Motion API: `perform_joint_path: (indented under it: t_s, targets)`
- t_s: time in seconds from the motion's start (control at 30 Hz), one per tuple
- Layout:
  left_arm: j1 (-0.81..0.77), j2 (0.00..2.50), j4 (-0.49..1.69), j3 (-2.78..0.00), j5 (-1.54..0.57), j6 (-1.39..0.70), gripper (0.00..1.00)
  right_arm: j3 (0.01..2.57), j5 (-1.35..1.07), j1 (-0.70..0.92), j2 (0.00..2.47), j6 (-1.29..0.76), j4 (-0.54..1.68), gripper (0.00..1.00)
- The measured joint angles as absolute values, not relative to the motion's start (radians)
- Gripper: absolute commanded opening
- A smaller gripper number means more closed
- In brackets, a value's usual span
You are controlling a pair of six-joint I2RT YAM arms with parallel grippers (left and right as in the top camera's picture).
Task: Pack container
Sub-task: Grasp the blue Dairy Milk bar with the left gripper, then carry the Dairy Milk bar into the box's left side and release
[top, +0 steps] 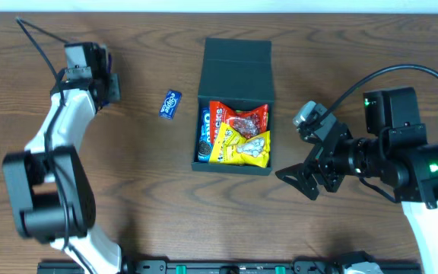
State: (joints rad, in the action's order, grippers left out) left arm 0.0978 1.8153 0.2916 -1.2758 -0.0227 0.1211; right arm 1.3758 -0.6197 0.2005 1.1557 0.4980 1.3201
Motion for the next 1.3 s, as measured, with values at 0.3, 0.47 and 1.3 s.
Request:
perform_joint_path:
  t_s: [0.3, 0.47, 1.3]
  targets:
    - [-0.08, 1.659, 0.379, -1.276, -0.023, 0.041, 0.2, 1.376, -0.619, 0.2, 1.156, 0.498, 1.32, 0.99]
    - [-0.178, 1.628, 0.418, -1.276, -0.023, -0.012, 0.2, 1.376, -0.619, 0.2, 1.156, 0.498, 1.32, 0.99]
    - [-0.543, 1.618, 0.71, -1.276, -0.026, -0.402, 0.19, 1.376, -0.617, 0.2, 1.156, 0.498, 1.32, 0.99]
